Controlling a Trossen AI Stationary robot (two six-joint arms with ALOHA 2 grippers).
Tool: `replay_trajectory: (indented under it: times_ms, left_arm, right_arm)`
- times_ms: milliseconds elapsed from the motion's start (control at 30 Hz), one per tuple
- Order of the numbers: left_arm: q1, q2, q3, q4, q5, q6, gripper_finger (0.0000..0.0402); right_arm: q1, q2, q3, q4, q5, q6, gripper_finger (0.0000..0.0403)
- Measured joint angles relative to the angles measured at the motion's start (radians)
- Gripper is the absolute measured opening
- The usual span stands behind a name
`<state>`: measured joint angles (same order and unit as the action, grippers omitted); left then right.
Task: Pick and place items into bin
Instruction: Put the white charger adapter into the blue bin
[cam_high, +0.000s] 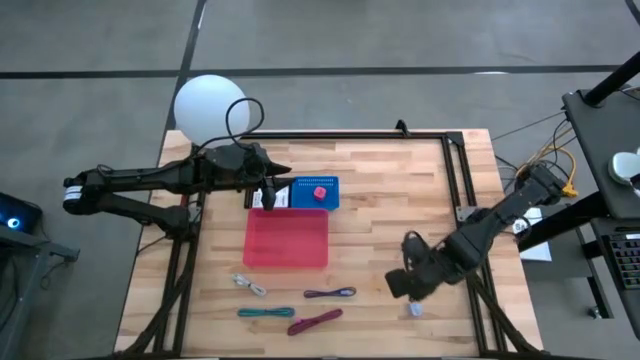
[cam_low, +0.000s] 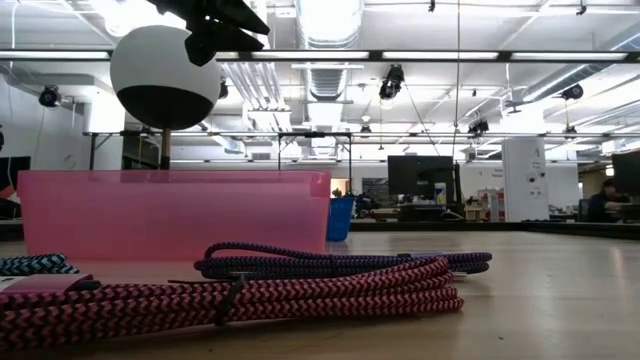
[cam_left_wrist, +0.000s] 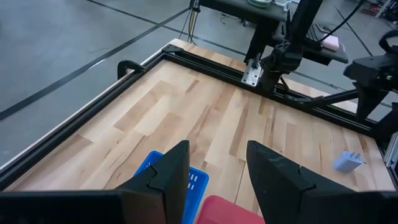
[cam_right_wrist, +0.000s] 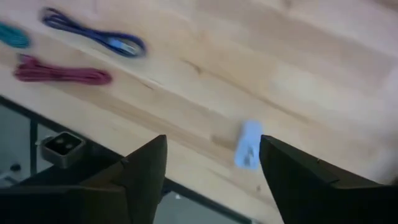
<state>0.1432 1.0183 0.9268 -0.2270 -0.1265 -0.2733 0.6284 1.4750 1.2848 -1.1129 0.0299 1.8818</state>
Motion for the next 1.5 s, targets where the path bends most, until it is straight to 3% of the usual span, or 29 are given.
replay_trajectory:
  times_ms: [167, 333, 667, 833, 1000, 1500]
  left_arm:
    - [0.0, 0.0, 0.0, 0.0, 0.002, 0.001, 0.0144]
    - [0.0, 0.0, 0.0, 0.0, 0.002, 0.001, 0.0144]
    - [0.0, 0.0, -0.002, -0.001, 0.014, 0.001, 0.0144]
    - [0.0, 0.0, -0.002, -0.002, 0.016, 0.001, 0.0144]
    - [0.001, 0.0, -0.002, -0.001, 0.017, 0.026, 0.0144]
    - [0.001, 0.0, -0.002, -0.002, 0.021, 0.028, 0.0144]
  right_arm:
    - [0.077, 0.0, -0.034, 0.002, 0.0, 0.179, 0.0267]
    - [0.108, 0.011, -0.079, 0.016, 0.0, 0.255, 0.0271]
    - [0.12, 0.163, -0.113, 0.214, -0.011, 0.202, 0.0254]
    - [0.122, 0.248, -0.091, 0.212, -0.08, 0.195, 0.0249]
    - [0.127, 0.299, -0.074, 0.213, -0.084, 0.207, 0.0249]
    - [0.127, 0.283, -0.044, 0.166, -0.081, 0.233, 0.0239]
